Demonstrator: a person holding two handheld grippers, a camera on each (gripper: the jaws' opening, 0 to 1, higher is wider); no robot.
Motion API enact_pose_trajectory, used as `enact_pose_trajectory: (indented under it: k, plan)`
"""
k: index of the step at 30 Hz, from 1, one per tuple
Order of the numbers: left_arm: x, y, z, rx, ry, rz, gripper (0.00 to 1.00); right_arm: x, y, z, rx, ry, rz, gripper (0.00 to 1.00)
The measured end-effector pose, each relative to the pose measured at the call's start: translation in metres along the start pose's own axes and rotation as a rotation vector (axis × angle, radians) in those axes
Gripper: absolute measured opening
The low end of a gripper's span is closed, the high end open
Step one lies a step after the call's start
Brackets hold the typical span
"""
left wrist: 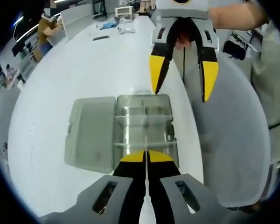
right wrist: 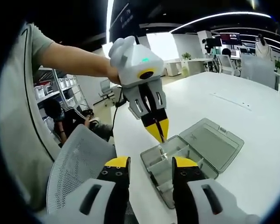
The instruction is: Insert the divider into the dual guide fixture by aligning both edges with the guide slots and pushing it downward to the bottom, including one-sided entry, uneven engagement, binding, and posture correction.
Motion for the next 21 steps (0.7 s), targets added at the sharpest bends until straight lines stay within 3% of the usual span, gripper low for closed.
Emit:
enact_pose_trajectory:
  k: [21]
  plan:
    - [-0.0021,-0.0013,0.0003,0.007,0.017,-0.007,0.0,0.0013,0.0005,0.0008,-0.002,-0.006,-0.006,0.31]
Point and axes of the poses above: the point that each gripper's makers call its tool centre point, and the gripper's own axes: z roughly backward along the fingers, y roughly to its left, x roughly out of its top, the point moved 5 cm from there along z, roughly backward along the fingers, and after that the axes turned 13 degrees about -y, right-handed, at the moved point
